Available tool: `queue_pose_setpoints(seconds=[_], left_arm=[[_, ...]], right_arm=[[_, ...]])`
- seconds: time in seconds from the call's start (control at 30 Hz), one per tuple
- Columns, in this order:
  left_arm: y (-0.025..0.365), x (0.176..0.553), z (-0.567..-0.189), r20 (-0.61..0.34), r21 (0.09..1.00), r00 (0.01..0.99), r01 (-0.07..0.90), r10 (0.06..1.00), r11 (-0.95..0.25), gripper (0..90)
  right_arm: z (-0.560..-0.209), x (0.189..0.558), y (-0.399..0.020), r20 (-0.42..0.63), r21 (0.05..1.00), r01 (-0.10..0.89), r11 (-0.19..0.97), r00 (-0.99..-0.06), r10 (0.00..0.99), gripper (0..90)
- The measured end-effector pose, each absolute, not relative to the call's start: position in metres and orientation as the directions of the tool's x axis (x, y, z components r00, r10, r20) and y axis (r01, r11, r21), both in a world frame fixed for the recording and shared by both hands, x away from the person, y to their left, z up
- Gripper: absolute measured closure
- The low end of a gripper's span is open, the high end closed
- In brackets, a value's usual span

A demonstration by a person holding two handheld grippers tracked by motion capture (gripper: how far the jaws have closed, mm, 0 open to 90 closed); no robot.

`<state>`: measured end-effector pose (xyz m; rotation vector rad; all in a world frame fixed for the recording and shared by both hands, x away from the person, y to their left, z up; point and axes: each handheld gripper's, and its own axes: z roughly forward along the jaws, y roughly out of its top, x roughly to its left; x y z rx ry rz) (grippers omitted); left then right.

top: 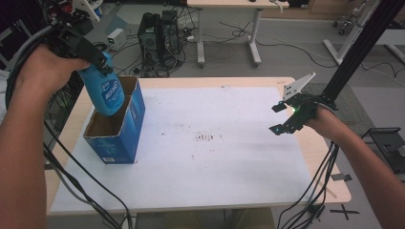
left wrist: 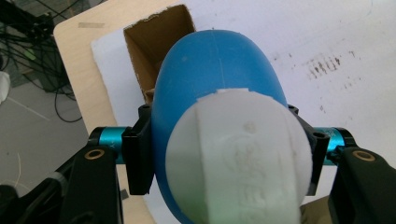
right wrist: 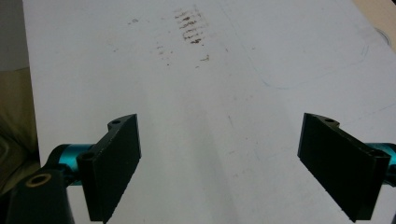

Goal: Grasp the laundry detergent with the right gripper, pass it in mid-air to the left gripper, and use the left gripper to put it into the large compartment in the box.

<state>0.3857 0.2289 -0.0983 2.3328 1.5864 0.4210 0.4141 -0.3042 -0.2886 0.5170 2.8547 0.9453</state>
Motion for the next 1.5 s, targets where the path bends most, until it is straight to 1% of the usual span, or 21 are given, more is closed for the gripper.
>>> queue_pose_setpoints(seconds=[0.07,0.13,0.17,0.2,0.23,0.3,0.37,0.47,0.5,0.57,0.63,0.7,0.9,1.07,1.17,1.2,1.27,1.33,1.37,1.43,1.5], left_arm=[[0.234,0.388,-0.102,0.078,0.382,0.385,0.84,0.92,-0.384,37.8],[0.235,0.389,-0.103,0.08,0.382,0.394,0.836,0.915,-0.394,37.8],[0.238,0.391,-0.106,0.089,0.368,0.417,0.83,0.904,-0.419,37.8],[0.238,0.391,-0.106,0.089,0.368,0.417,0.83,0.904,-0.419,37.8],[0.239,0.392,-0.108,0.088,0.365,0.427,0.826,0.9,-0.428,37.8],[0.241,0.393,-0.112,0.083,0.367,0.443,0.819,0.892,-0.441,37.8],[0.243,0.395,-0.115,0.076,0.369,0.466,0.808,0.882,-0.459,37.8],[0.243,0.396,-0.117,0.076,0.37,0.479,0.801,0.875,-0.471,37.8],[0.244,0.398,-0.119,0.079,0.372,0.487,0.795,0.87,-0.478,37.8],[0.245,0.398,-0.12,0.072,0.372,0.487,0.797,0.87,-0.476,37.8],[0.247,0.4,-0.123,0.072,0.368,0.501,0.79,0.863,-0.489,37.8],[0.248,0.4,-0.125,0.066,0.373,0.494,0.794,0.867,-0.481,37.8],[0.252,0.403,-0.135,0.064,0.361,0.522,0.782,0.85,-0.507,37.8],[0.253,0.408,-0.15,0.06,0.344,0.534,0.782,0.843,-0.52,37.8],[0.253,0.41,-0.16,0.044,0.352,0.532,0.784,0.846,-0.511,37.9],[0.254,0.412,-0.165,0.04,0.339,0.543,0.782,0.839,-0.522,37.9],[0.254,0.414,-0.169,0.04,0.335,0.552,0.778,0.833,-0.532,37.8],[0.255,0.415,-0.175,0.033,0.34,0.554,0.777,0.832,-0.53,37.8],[0.257,0.416,-0.176,0.042,0.321,0.571,0.77,0.82,-0.552,37.9],[0.258,0.417,-0.183,0.03,0.338,0.562,0.772,0.826,-0.538,37.8],[0.259,0.418,-0.188,0.033,0.324,0.577,0.766,0.816,-0.555,37.8]], right_arm=[[-0.288,0.414,-0.305,0.018,0.593,0.296,0.749,-0.935,0.355,12.4],[-0.289,0.415,-0.306,0.01,0.599,0.277,0.751,-0.941,0.339,12.4],[-0.288,0.414,-0.306,0.016,0.595,0.292,0.749,-0.936,0.352,12.4],[-0.288,0.414,-0.305,0.02,0.593,0.303,0.746,-0.932,0.362,12.4],[-0.289,0.416,-0.306,0.01,0.599,0.277,0.751,-0.941,0.339,12.4],[-0.288,0.414,-0.305,0.02,0.587,0.305,0.75,-0.932,0.362,12.4],[-0.288,0.415,-0.305,0.02,0.588,0.305,0.749,-0.931,0.364,12.4],[-0.289,0.417,-0.305,0.007,0.594,0.284,0.752,-0.937,0.349,12.4],[-0.288,0.415,-0.305,0.018,0.588,0.305,0.749,-0.931,0.365,12.4],[-0.288,0.415,-0.305,0.03,0.592,0.318,0.741,-0.927,0.374,12.4],[-0.289,0.416,-0.305,0.01,0.595,0.293,0.749,-0.934,0.358,12.4],[-0.289,0.416,-0.304,0.016,0.594,0.3,0.747,-0.932,0.362,12.4],[-0.289,0.417,-0.303,0.014,0.581,0.303,0.756,-0.932,0.362,12.4],[-0.289,0.417,-0.301,0.019,0.58,0.309,0.754,-0.93,0.366,12.4],[-0.289,0.417,-0.301,0.021,0.578,0.313,0.754,-0.929,0.369,12.4],[-0.289,0.417,-0.302,0.016,0.579,0.307,0.755,-0.93,0.366,12.4],[-0.289,0.417,-0.302,0.023,0.58,0.317,0.75,-0.927,0.374,12.4],[-0.289,0.418,-0.303,0.015,0.588,0.306,0.748,-0.929,0.369,12.4],[-0.289,0.417,-0.303,0.016,0.584,0.312,0.749,-0.927,0.374,12.4],[-0.289,0.417,-0.303,0.017,0.586,0.314,0.747,-0.926,0.376,12.4],[-0.289,0.417,-0.302,0.016,0.584,0.315,0.748,-0.926,0.377,12.4]])
